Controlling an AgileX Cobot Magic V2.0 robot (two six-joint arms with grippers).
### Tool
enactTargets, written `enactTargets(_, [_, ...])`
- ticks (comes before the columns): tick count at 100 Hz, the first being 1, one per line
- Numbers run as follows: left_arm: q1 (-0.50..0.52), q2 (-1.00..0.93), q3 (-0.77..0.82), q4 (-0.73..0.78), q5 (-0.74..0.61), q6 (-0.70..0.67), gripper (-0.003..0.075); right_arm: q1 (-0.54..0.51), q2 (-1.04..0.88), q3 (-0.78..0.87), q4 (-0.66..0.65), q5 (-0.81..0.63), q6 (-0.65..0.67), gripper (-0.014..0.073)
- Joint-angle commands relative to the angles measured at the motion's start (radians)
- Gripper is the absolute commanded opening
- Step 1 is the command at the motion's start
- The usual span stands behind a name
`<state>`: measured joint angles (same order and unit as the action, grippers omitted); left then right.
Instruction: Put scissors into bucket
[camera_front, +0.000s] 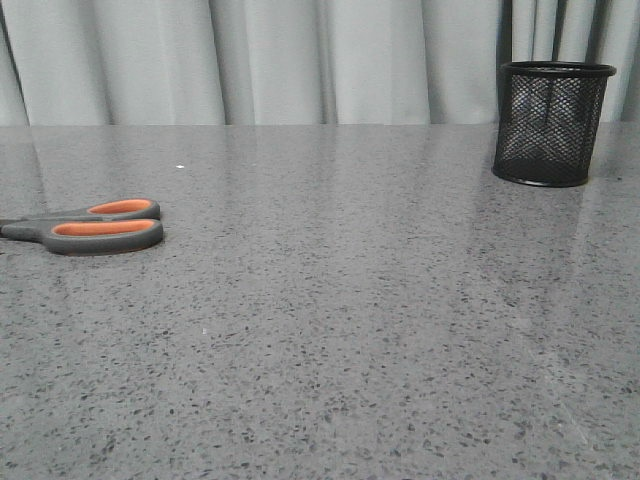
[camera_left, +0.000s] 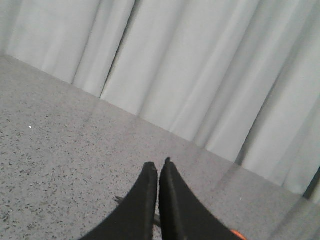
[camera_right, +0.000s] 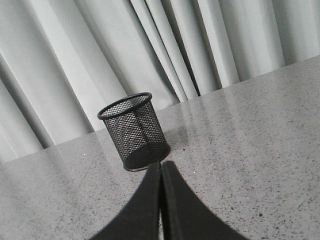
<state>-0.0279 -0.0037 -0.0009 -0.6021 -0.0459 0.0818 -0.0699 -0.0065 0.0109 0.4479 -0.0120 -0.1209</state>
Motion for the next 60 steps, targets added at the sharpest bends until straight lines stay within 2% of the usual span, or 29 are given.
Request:
enactTargets(1, [0.001, -0.024, 0.016, -0.025, -0.094, -0.009, -0.0020, -0.005, -0.020, 0.026, 0.025, -0.079, -0.005, -0.0069])
enactTargets(44, [0.001, -0.024, 0.016, -0.025, -0.083, -0.009, -0.0020, -0.005, -0.020, 0.026, 0.030, -0.066, -0.005, -0.0069])
enactTargets(60, [0.001, -0.024, 0.009, -0.076, -0.081, -0.009, -0.0020, -0.005, -0.020, 0.026, 0.147, -0.063, -0.005, -0.0069])
